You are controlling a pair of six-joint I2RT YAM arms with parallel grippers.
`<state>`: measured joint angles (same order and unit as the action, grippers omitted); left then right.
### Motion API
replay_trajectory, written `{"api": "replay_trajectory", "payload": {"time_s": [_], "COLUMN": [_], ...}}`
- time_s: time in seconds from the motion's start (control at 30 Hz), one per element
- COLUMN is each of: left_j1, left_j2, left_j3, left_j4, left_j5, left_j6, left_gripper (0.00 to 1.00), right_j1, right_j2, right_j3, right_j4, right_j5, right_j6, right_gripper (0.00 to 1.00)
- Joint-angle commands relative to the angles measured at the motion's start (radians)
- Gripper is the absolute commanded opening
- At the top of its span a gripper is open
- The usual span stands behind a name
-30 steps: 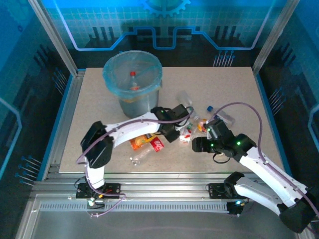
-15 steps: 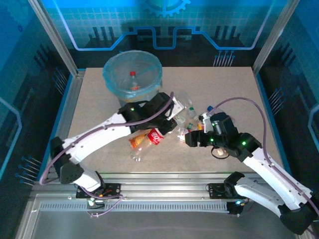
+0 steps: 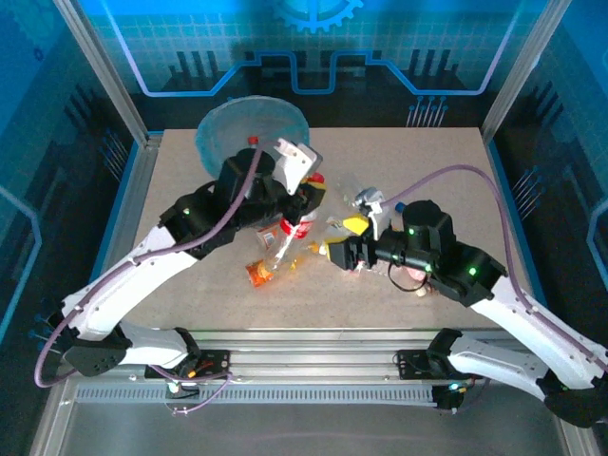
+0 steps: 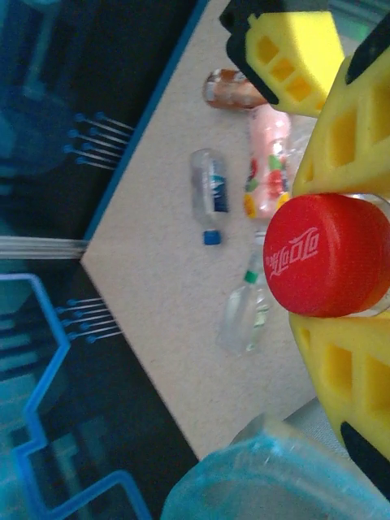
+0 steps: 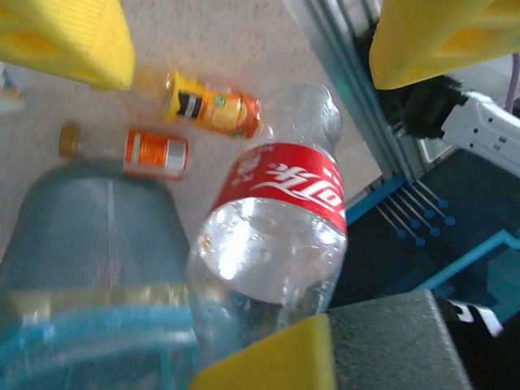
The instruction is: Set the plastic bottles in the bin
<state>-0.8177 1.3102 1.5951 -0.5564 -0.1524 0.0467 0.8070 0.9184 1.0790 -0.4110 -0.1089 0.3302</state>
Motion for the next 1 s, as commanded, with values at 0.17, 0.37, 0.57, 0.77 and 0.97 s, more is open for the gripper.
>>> {"api": "replay_trajectory", "payload": {"time_s": [0.17, 0.37, 0.57, 0.77, 0.97], "left_j1": [0.195, 0.338, 0.486, 0.58, 0.609], "left_j2": [0.066, 0.181, 0.297, 0.413, 0.451], "left_j3": [0.277, 0.461, 0.482, 0.471, 0.355], "left_j4": [0.134, 0.198, 0.334, 0.352, 0.411], "left_j5": [0.0, -0.037, 0.011, 0.038, 0.077], "left_j6": [-0.009, 0.004, -0.076, -0.147, -0.156], "left_gripper": [0.0, 0.0, 0.0, 0.0, 0.0], "right_j1": [0.024, 0.02, 0.018, 0.018, 0.018], "right_j2": [0.195, 0.381, 0.598, 0.735, 0.744], "right_j3": [0.297, 0.527, 0.765, 0.86, 0.818], "right_j4": [0.048, 0.002, -0.07, -0.116, -0.143], "right_j5": [0.065, 0.145, 0.213, 0.184, 0.176], "right_j6": [-0.157, -0.185, -0.127, -0.069, -0.037], "right_gripper": [0.78, 0.87, 0.94, 0.94, 0.93]}}
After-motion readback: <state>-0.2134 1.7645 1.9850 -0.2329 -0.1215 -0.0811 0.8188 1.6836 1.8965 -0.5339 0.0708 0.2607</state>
